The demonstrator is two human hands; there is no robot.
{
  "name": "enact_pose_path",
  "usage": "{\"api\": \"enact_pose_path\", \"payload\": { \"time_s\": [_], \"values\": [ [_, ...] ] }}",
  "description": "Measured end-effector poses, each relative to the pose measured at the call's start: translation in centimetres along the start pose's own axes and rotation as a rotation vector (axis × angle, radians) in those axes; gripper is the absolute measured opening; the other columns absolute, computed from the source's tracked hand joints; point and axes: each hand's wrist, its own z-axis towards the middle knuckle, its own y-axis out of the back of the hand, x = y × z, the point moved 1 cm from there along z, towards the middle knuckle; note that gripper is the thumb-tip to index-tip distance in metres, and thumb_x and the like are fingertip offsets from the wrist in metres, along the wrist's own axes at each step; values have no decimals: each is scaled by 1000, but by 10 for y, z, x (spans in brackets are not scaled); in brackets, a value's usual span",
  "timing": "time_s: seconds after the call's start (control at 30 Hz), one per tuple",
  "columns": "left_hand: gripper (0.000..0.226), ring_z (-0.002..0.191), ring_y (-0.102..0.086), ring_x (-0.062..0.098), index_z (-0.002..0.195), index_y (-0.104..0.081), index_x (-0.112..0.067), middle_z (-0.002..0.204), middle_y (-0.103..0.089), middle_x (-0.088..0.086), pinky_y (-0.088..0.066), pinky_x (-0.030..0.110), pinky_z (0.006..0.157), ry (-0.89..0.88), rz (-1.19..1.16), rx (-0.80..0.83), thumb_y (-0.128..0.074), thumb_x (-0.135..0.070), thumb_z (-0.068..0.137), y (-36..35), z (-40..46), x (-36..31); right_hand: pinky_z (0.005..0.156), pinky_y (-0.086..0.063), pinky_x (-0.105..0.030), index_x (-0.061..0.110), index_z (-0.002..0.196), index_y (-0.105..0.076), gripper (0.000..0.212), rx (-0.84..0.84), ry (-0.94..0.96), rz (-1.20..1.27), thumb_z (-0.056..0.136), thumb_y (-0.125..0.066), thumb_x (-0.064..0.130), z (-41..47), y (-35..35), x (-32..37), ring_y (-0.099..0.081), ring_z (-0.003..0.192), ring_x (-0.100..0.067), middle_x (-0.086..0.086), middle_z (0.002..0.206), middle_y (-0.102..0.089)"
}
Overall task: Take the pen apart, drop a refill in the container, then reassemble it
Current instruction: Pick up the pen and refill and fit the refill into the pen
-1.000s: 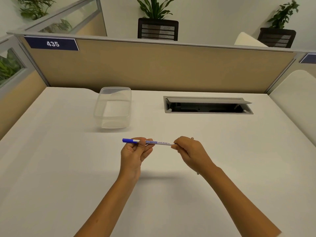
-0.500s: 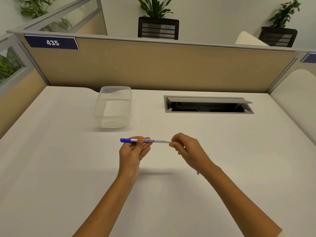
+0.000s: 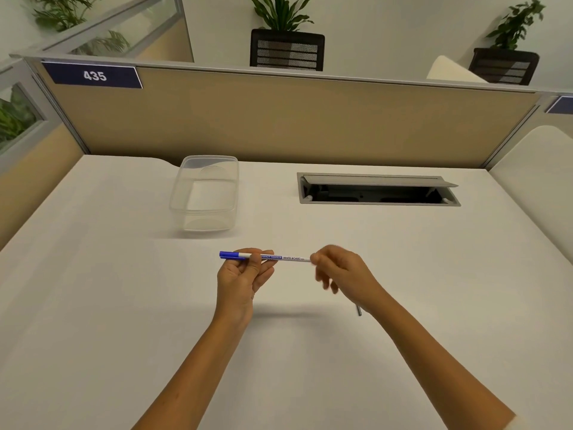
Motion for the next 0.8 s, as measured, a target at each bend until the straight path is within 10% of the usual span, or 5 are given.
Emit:
{"api": "enact_pose_path", "payload": {
  "time_s": [0.2,0.53,0.8],
  "values": [
    [7,84,-74,23,92,-63,-8,87,-78,4,-58,23,62,16,-6,-13,-57,-11,90,4,2,4,60,-53,-22,11,82,-70,10,-175,311,-260,83,-65,3,2,-2,-6,-63,58,-11,-1,70,-67],
    [9,85,-74,21,93,-63,-7,87,-78,2,-57,22,64,14,43,-10,-54,-8,92,29,13,11,49,-42,-18,14,66,-58,37,-19,-137,-219,98,-42,25,7,-2,-19,-50,42,-8,10,48,-54],
    [11,89,-73,20,98,-62,-5,91,-77,2,-58,24,67,135,-22,-89,-54,-11,93,62,25,29,57,-44,-19,11,76,-66,14,-396,-165,-115,87,-57,10,1,-12,-63,-58,54,-5,-1,64,-65]
  ]
}}
